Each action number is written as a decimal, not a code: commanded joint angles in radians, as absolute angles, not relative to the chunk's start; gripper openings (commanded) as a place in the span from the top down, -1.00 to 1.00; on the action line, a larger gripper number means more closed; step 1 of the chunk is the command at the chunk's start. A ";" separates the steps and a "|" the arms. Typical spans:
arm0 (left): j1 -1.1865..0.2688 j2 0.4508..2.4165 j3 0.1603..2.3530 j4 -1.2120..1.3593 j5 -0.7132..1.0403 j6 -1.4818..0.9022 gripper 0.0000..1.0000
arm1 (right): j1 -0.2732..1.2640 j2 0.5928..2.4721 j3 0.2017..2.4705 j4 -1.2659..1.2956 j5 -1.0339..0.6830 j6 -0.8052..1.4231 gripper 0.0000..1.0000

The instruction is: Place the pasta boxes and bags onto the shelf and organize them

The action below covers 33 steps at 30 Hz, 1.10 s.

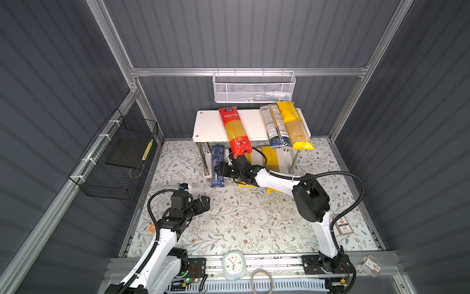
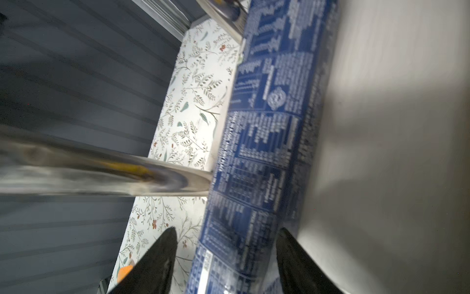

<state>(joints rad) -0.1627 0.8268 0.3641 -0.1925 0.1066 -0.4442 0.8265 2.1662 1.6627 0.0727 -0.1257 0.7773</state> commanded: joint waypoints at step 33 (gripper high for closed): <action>-0.158 0.819 0.473 -0.181 0.011 -0.379 -0.99 | 0.983 1.130 0.709 -0.062 0.354 0.547 -0.50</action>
<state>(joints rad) -0.1627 0.8047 0.3893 -0.2016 0.0647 -0.4301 0.9951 1.2449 0.7525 -0.0452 0.2111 0.5301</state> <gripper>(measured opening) 0.993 0.745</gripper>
